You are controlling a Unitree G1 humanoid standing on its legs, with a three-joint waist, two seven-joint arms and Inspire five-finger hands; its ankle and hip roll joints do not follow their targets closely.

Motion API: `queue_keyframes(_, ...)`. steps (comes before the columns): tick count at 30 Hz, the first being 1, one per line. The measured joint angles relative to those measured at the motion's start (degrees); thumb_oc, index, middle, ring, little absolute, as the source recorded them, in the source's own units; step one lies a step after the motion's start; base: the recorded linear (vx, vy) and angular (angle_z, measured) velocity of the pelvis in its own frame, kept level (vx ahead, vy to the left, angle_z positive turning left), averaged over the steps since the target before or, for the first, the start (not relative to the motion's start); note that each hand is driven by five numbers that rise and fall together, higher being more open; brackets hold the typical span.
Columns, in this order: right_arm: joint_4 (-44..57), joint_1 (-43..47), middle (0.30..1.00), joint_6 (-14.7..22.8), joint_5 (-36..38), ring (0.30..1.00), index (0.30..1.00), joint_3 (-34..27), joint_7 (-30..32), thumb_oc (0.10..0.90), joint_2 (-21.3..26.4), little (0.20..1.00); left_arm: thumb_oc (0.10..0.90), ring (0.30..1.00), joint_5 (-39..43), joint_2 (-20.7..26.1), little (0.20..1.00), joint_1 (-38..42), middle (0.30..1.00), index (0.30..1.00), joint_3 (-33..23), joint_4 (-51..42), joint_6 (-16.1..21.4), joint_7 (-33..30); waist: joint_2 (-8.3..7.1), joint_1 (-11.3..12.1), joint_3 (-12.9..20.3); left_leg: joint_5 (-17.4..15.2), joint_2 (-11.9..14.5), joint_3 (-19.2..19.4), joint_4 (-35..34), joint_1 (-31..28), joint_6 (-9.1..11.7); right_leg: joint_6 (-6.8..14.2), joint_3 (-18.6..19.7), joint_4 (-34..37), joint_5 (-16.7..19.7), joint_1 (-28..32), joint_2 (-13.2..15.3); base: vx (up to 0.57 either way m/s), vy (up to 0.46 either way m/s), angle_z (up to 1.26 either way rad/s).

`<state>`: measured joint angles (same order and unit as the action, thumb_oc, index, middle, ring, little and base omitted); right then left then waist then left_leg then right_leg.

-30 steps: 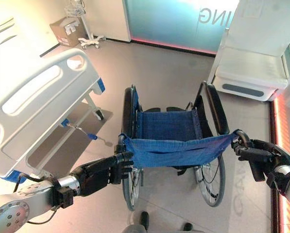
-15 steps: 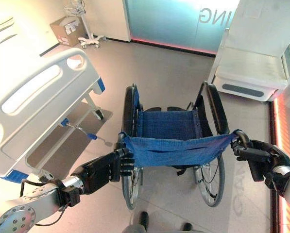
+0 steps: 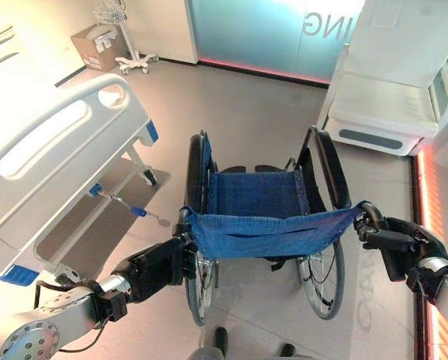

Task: Push the wheelchair next to the bed

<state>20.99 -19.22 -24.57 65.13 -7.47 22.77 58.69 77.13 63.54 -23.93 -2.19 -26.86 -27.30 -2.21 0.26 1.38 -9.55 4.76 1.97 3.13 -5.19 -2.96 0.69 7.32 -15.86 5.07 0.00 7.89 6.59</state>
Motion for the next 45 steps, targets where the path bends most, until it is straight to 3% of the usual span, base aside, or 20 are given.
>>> queue_keyframes(12,-0.93,4.21,0.300,0.43,-1.99,0.300,0.300,4.53,-0.12,0.400,-0.29,0.300,0.400,0.300,-0.27,-2.59,0.300,0.13,0.300,0.300,0.00,-0.88,2.64,-6.71,-0.81,0.14,-0.38,0.15,1.33,0.21,1.25,0.45,0.84,-0.63,0.30,-0.01,-0.34,-0.19,-1.36,0.04,-0.147,-0.02)
queue_keyframes(15,-4.52,10.65,0.300,0.30,-2.27,0.300,0.300,10.00,-0.31,0.400,-1.04,0.300,0.400,0.300,-0.28,-3.09,0.300,1.94,0.300,0.300,-0.76,0.17,3.20,-8.26,-2.86,1.31,-2.48,-1.73,2.67,0.69,8.31,2.46,3.31,-2.65,1.53,-4.71,-3.14,-2.09,-1.88,0.12,-0.195,-0.17)
queue_keyframes(17,-6.02,15.54,0.300,0.09,-3.20,0.300,0.300,12.63,-0.31,0.400,-1.81,0.300,0.400,0.300,-0.31,-3.36,0.300,5.82,0.300,0.300,-2.04,1.86,3.21,-9.22,-5.17,3.33,-7.29,-1.68,2.92,1.73,22.20,7.66,4.59,-4.37,4.15,-11.84,-6.03,-4.06,-1.41,0.15,-0.048,-0.25)
queue_keyframes(18,-6.07,16.21,0.300,-0.10,-4.05,0.300,0.300,12.88,-0.32,0.400,-2.39,0.300,0.400,0.300,-0.31,-3.64,0.300,6.57,0.300,0.300,-2.04,2.43,3.20,-9.46,-5.42,3.70,-8.10,-1.14,3.08,2.01,24.36,8.46,5.35,-4.72,4.35,-12.37,-6.26,-4.00,-1.26,0.20,0.033,-0.19)
queue_keyframes(20,-5.75,16.96,0.300,-0.18,-6.51,0.300,0.300,12.90,-1.28,0.400,-4.32,0.300,0.400,0.300,-0.29,-7.08,0.300,6.46,0.300,0.300,-2.21,3.98,3.20,-10.37,-4.32,4.95,-9.11,-1.22,3.12,0.03,29.46,10.74,6.03,-5.35,6.70,-13.54,-6.56,-3.49,-1.68,0.24,0.058,-0.37)
queue_keyframes(21,-5.55,16.96,0.300,-0.17,-6.83,0.300,0.300,12.83,-1.60,0.400,-4.29,0.300,0.400,0.300,-0.28,-7.72,0.300,6.02,0.300,0.300,-2.21,3.97,3.20,-10.48,-3.91,5.12,-9.12,-1.29,2.71,-0.28,28.32,10.57,6.02,-5.39,7.40,-13.58,-6.56,-3.58,-1.69,0.31,0.070,-0.38)
queue_keyframes(24,-5.26,18.10,0.300,-0.17,-8.52,0.300,0.300,12.51,-2.82,0.400,-2.73,0.300,0.400,0.300,0.20,-9.33,0.300,5.58,0.300,0.300,-2.13,3.94,3.19,-10.87,-2.21,5.65,-9.86,-1.25,1.66,-1.43,15.02,8.56,6.11,-5.94,11.65,-13.55,-6.12,-4.42,-2.74,0.42,0.117,-0.35)
queue_keyframes(26,-6.93,19.33,0.300,-0.16,-8.75,0.300,0.300,12.47,-3.90,0.400,-2.74,0.300,0.400,0.300,0.23,-10.13,0.300,5.59,0.300,0.300,-1.84,3.89,3.19,-10.50,-1.73,5.92,-10.10,-1.13,2.51,-1.71,10.61,8.28,6.35,-5.91,13.35,-13.53,-6.14,-4.33,-3.31,0.38,0.128,-0.42)
queue_keyframes(28,-8.26,20.20,0.300,-0.15,-8.97,0.300,0.300,12.41,-4.32,0.400,-2.32,0.300,0.400,0.300,0.19,-11.67,0.300,5.84,0.300,0.300,-0.78,3.85,3.21,-10.21,-0.53,6.06,-10.12,-1.65,3.29,-3.00,10.53,8.11,6.57,-5.84,14.08,-13.13,-6.16,-4.29,-3.44,0.32,0.132,-0.55)
queue_keyframes(29,-8.26,20.41,0.300,-0.12,-8.99,0.300,0.300,12.17,-4.31,0.400,-0.69,0.300,0.400,0.300,0.17,-12.98,0.300,5.76,0.300,0.300,0.06,3.53,3.21,-9.84,1.75,6.39,-9.76,-2.92,4.40,-2.77,10.45,7.80,6.33,-4.38,14.03,-12.15,-5.87,-3.18,-4.43,0.26,0.147,-0.66)
queue_keyframes(30,-8.34,20.72,0.300,-0.13,-9.05,0.300,0.300,12.22,-4.27,0.400,-0.58,0.300,0.400,0.300,0.18,-12.79,0.300,5.76,0.300,0.300,0.16,3.33,3.22,-9.70,1.87,7.34,-9.80,-2.70,4.16,-1.95,10.85,7.72,5.97,-5.26,14.17,-13.75,-6.49,-3.68,-4.25,0.30,0.170,-0.90)
queue_keyframes(31,-8.68,21.55,0.300,-0.23,-9.36,0.300,0.300,12.51,-4.23,0.400,-0.65,0.300,0.400,0.300,0.07,-12.14,0.300,6.26,0.300,0.300,0.23,3.44,3.53,-9.66,1.49,8.53,-9.68,-2.70,3.36,-0.83,10.59,7.85,5.92,-4.09,12.29,-22.41,-9.51,-5.48,-4.18,0.31,0.171,-0.57)
queue_keyframes(32,-8.65,21.61,0.300,-0.23,-9.60,0.300,0.300,12.70,-4.23,0.400,-0.65,0.300,0.400,0.300,-0.02,-11.94,0.300,6.60,0.300,0.300,0.48,3.69,3.85,-9.74,0.88,8.32,-9.37,-2.69,2.46,-1.20,10.47,7.79,5.90,-4.46,11.20,-23.48,-11.55,-5.02,-3.84,0.35,0.174,-0.39)
queue_keyframes(33,-8.58,22.30,0.300,-0.22,-9.49,0.300,0.300,12.66,-4.24,0.400,-0.64,0.300,0.400,0.300,-0.50,-11.80,0.300,7.56,0.300,0.300,0.72,4.09,4.61,-9.90,-0.19,8.13,-9.34,-2.14,0.26,-1.24,11.27,8.53,5.13,-3.32,9.57,-18.50,-14.05,-1.81,-3.08,0.46,0.221,0.10)
queue_keyframes(35,-8.82,22.68,0.300,-0.25,-9.75,0.300,0.300,12.57,-4.04,0.400,-1.81,0.300,0.400,0.300,-1.00,-12.70,0.300,9.59,0.300,0.300,1.21,5.66,4.60,-9.95,0.01,7.02,-9.31,-2.42,-0.24,-2.07,15.01,10.08,4.69,-3.32,8.74,-15.93,-13.45,0.38,-3.04,0.40,0.192,0.12)
queue_keyframes(39,-8.72,20.53,0.300,-0.41,-9.74,0.300,0.300,11.83,-4.00,0.400,-2.41,0.300,0.400,0.300,-1.93,-13.40,0.300,10.48,0.300,0.300,0.87,5.86,4.57,-8.54,-2.87,6.88,-8.39,-4.89,-3.30,-2.09,18.62,10.16,-1.89,-0.68,7.44,-16.67,-15.18,2.37,-0.54,0.37,0.220,0.08)
queue_keyframes(40,-8.75,20.49,0.300,-0.41,-10.21,0.300,0.300,11.45,-3.92,0.400,-3.19,0.300,0.400,0.300,-2.61,-13.40,0.300,10.68,0.300,0.300,0.73,5.88,4.52,-8.06,-3.63,6.46,-8.08,-5.54,-4.67,-2.05,19.01,10.10,-2.71,0.41,6.88,-17.77,-16.14,2.37,0.68,0.39,0.235,0.19)
queue_keyframes(42,-8.92,20.50,0.300,-0.41,-10.23,0.300,0.300,10.47,-3.48,0.400,-3.35,0.300,0.400,0.300,-2.82,-13.75,0.300,11.54,0.300,0.300,0.64,5.91,4.00,-7.06,-3.47,5.51,-8.05,-6.18,-5.99,-3.08,18.87,9.70,-3.53,1.10,6.06,-21.98,-16.81,1.14,2.02,0.25,0.147,0.26)
queue_keyframes(45,-9.83,21.18,0.300,-0.43,-10.25,0.300,0.300,10.46,-2.20,0.400,-3.52,0.300,0.400,0.300,-3.47,-13.65,0.300,12.36,0.300,0.300,-1.08,5.83,3.53,-5.88,-3.30,5.61,-8.01,-6.76,-6.19,-4.46,18.27,8.59,-4.04,1.25,6.56,-33.91,-16.79,-4.07,3.09,0.24,0.080,0.23)
